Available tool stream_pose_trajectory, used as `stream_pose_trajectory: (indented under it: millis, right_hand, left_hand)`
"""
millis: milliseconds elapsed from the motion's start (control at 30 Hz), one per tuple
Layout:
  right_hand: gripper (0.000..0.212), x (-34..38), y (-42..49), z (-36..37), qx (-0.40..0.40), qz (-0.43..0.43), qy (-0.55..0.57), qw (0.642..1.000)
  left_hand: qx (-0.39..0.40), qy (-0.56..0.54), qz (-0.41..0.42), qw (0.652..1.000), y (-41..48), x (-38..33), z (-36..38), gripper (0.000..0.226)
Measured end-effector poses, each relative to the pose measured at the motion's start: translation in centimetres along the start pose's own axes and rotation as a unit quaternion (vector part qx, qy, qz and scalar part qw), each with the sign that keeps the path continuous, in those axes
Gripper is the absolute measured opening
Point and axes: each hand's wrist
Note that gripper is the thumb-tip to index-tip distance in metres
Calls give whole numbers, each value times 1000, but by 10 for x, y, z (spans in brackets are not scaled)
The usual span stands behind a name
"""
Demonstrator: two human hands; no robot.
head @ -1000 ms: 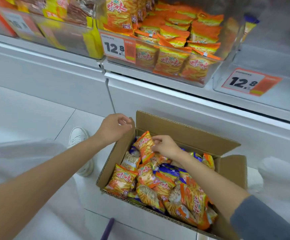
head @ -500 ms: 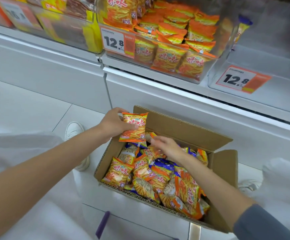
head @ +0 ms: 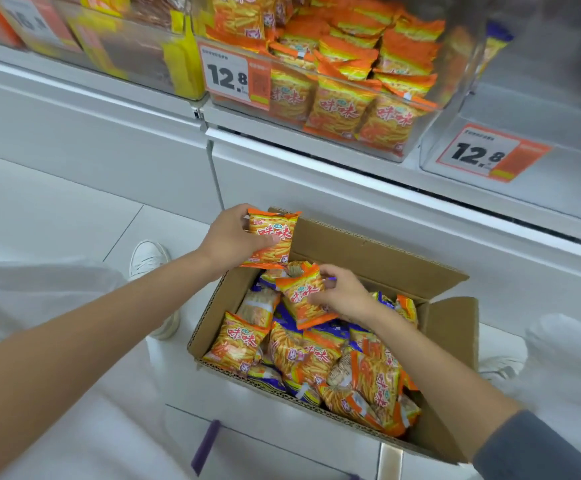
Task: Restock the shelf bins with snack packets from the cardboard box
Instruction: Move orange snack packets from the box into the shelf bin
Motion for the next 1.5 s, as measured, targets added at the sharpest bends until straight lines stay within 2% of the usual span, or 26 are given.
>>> stream_pose_trajectory:
  millis: [133,200,267,333,400,533,633,700,800,900,933,1000,1067,1133,1233,1300,1400,1500]
  right_hand:
    - [42,38,-34,-45,-45,-81,78,993]
    - [44,57,-50,-56,-18,-109,165,980]
    - [41,77,-60,-58,5,-127,203,971]
    - [37,97,-67,-55,8,-144,186,972]
    - [37,123,-74,-55,-13,-165,157,974]
    - [76,174,-76,-73,-87,-209,158,961]
    - [78,211,-70,-91,-134,-257,132,948]
    - [79,232,-66,-102,-164,-282,135,935]
    - [80,254,-57,-114,-180,-306,145,924]
    - [77,262,-45,-123,-183,-301,147,924]
    - [72,263,-42,-124,-184,-300,149,924]
    - [69,265,-36,-125,-188,-295,147,925]
    - [82,266,-33,-124,-194,-292,142,926]
    - [94,265,-29,-122,-194,-290,145,926]
    - [103,264,-27,-119,-200,-289,156,923]
    - [93,265,-30,-118,-209,-282,157,923]
    - [65,267,-24,-121,-213,-264,179,924]
    - [59,271,-14,-126,-242,-252,217,912]
  left_hand:
    - [-40,24,54,997,1,-11,-6,42]
    - [-39,-12,50,998,1,-22,-10,41]
    - [-22,-72,44,996,2,-37,-13,37]
    - [-10,-110,58,992,4,-53,-15,33]
    - [-28,-99,99,990,14,-69,-25,35]
    - [-112,-86,180,973,59,-102,-76,53]
    - [-162,-70,224,959,100,-129,-111,59]
    - [-177,-45,229,956,123,-139,-124,64]
    - [-152,15,244,958,150,-138,-130,63]
    - [-150,65,276,947,158,-129,-132,84]
    - [-161,99,300,935,159,-124,-132,85]
    - [-188,218,343,894,157,-116,-128,69]
    - [-208,310,354,858,155,-108,-124,51]
    - [-209,378,326,841,154,-100,-121,52]
    - [-198,444,276,829,156,-88,-121,65]
    - [-191,455,275,825,157,-89,-122,67]
    - [-179,456,307,816,161,-99,-121,76]
    - [-168,442,331,817,173,-101,-120,77]
Point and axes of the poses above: each hand's wrist, its own y-axis towards the middle knuckle, its own z-axis out of the palm, x = y × z, and after that the axes turned 14 degrees about z, right-handed
